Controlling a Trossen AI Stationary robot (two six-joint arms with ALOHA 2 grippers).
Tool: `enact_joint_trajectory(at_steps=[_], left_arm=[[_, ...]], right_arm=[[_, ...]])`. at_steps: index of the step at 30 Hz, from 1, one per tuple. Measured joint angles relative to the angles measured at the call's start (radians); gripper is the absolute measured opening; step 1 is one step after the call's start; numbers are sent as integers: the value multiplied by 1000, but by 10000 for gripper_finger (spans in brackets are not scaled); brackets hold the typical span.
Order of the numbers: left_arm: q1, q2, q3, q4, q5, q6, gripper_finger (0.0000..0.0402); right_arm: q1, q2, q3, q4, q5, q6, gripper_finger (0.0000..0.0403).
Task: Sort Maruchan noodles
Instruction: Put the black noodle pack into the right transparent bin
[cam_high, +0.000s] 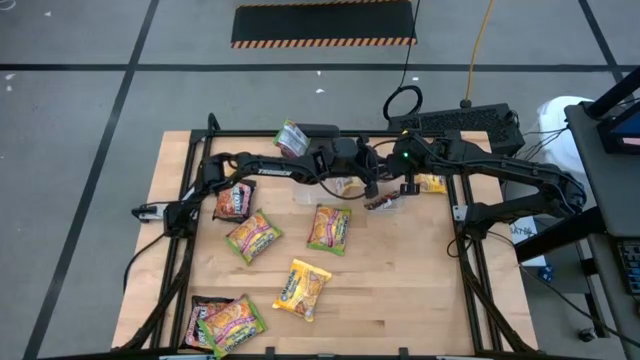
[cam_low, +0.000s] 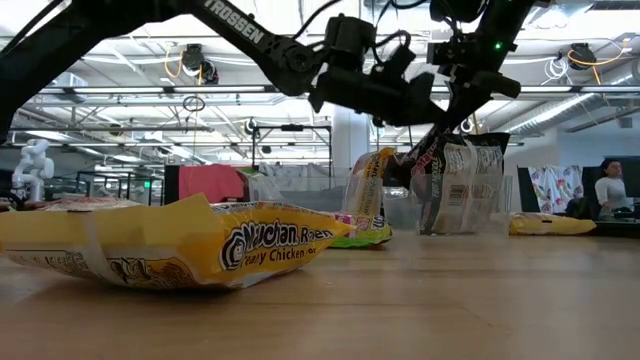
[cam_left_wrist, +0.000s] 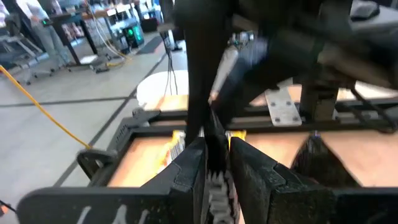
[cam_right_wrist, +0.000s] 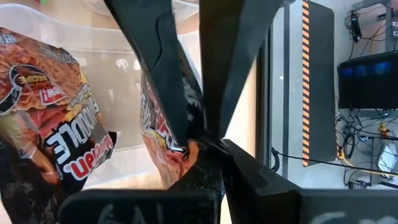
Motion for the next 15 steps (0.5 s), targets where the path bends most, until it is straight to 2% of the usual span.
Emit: enact_joint_trajectory(at_steps=[8, 10, 13, 15], left_arm=[[-2, 8, 0, 0, -31, 35, 78], [-2, 8, 0, 0, -31, 35, 61], [-2, 8, 0, -3, -35, 35, 15], [-2, 8, 0, -4, -41, 28, 7]], right_arm=[[0, 1, 0, 7, -1, 0, 0], [0, 0, 0, 7, 0, 0, 0], [0, 0, 0, 6, -1, 0, 0], [0, 0, 0, 6, 0, 0, 0]])
